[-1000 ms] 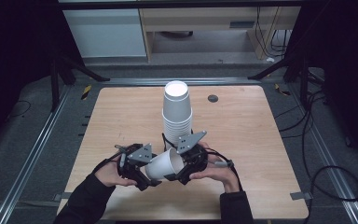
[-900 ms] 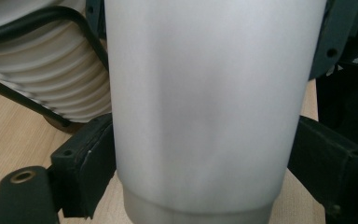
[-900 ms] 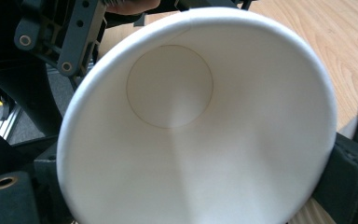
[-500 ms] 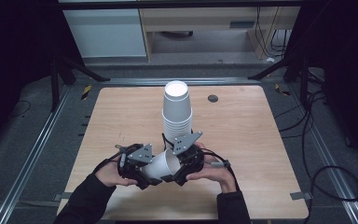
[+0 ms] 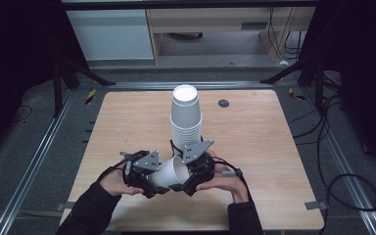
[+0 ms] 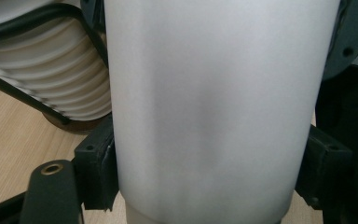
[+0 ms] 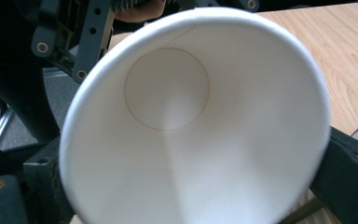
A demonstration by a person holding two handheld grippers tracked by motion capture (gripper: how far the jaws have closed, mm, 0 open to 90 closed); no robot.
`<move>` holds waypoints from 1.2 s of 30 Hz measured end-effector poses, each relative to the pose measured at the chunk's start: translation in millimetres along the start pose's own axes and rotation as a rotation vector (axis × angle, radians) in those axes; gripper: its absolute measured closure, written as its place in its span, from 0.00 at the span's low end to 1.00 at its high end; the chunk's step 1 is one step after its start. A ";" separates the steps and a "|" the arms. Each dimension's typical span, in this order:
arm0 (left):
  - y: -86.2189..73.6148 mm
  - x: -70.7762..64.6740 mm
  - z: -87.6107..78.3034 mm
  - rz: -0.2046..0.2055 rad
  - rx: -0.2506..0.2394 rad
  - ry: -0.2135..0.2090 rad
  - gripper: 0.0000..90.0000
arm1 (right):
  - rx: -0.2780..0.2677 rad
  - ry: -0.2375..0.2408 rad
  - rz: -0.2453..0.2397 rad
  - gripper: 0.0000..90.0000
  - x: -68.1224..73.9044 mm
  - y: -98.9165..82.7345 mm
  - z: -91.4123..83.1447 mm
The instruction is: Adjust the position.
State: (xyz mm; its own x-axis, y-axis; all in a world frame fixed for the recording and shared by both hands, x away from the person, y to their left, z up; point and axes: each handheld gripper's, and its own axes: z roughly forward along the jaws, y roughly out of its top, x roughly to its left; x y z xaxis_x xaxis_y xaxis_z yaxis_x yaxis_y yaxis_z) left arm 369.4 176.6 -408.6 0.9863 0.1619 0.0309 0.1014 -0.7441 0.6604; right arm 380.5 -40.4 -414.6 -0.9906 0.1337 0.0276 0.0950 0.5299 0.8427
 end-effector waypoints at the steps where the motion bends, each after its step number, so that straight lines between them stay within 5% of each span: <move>1: -0.2 0.4 -0.5 -0.003 0.001 0.000 0.25 | -0.007 -0.001 0.002 0.06 -0.2 -0.3 -1.5; 8: -3.9 3.4 -4.8 -0.012 -0.010 0.012 0.25 | -0.069 -0.021 0.030 0.06 -1.5 -3.5 -19.4; 16: -7.1 6.8 -16.4 -0.031 -0.078 0.038 0.25 | -0.161 -0.078 0.075 0.06 1.6 -16.8 -40.0; 22: -6.4 6.3 -17.6 -0.040 -0.131 0.047 0.24 | -0.217 -0.094 0.122 0.06 6.8 -32.4 -42.0; 36: 0.0 -0.7 -11.4 -0.011 -0.141 0.033 0.25 | -0.390 -0.129 0.219 0.06 21.0 -52.1 -29.2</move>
State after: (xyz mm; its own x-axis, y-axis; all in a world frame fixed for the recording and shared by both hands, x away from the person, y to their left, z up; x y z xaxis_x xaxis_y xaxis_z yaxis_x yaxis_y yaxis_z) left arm 367.3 183.8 -400.1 0.9802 0.1926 0.0459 0.0911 -0.6443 0.7593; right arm 351.9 -89.7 -442.2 -0.9287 0.3233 0.1818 0.2326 0.1261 0.9643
